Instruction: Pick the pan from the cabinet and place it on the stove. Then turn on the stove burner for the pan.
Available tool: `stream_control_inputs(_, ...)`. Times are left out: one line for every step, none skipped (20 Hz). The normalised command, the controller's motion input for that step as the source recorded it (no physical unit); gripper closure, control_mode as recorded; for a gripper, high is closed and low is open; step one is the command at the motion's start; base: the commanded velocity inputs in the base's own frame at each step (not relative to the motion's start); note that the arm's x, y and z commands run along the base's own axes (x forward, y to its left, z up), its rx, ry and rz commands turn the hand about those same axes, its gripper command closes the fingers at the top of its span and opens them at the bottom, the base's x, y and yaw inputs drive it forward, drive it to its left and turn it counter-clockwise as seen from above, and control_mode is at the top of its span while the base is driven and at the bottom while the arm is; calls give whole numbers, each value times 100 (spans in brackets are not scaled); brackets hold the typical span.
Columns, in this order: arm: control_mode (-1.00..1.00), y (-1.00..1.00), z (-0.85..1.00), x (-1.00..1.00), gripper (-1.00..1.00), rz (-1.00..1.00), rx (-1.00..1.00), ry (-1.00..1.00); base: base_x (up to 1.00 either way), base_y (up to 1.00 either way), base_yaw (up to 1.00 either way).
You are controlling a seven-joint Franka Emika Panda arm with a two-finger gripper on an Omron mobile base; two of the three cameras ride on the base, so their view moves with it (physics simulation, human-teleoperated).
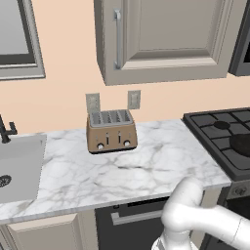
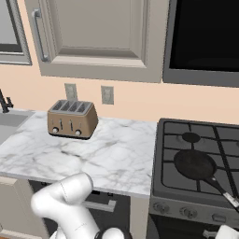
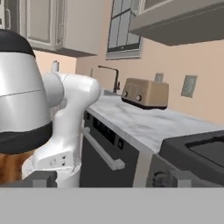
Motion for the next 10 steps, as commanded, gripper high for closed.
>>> stream_control_inputs(-100, 57, -2, -8, -100, -17, 14, -18, 0, 0, 0)
stream_control_inputs(-100, 54, 0, -10, -100, -17, 14, -18, 0, 0, 0)
stream_control_inputs(-100, 53, 0, -14, -100, -17, 14, -18, 0, 0, 0)
stream_control_inputs(-100, 50, 0, -16, -100, -17, 14, -18, 0, 0, 0)
stream_control_inputs(-100, 52, 0, -13, -100, -17, 13, -18, 0, 0, 0)
stream_control_inputs(-100, 54, 1, -9, -100, -16, 11, -19, 0, 0, 0)
stream_control_inputs(-100, 54, 11, -1, -100, -15, 10, -20, 0, 0, 0)
stream_control_inputs(-100, 53, 20, 0, -100, -14, 9, -21, 0, 0, 0)
stream_control_inputs(-100, 49, 22, 0, -100, -15, 8, -20, 0, 0, 0)
stream_control_inputs(-100, 50, 22, 0, -100, -15, 8, -19, 0, 0, 0)
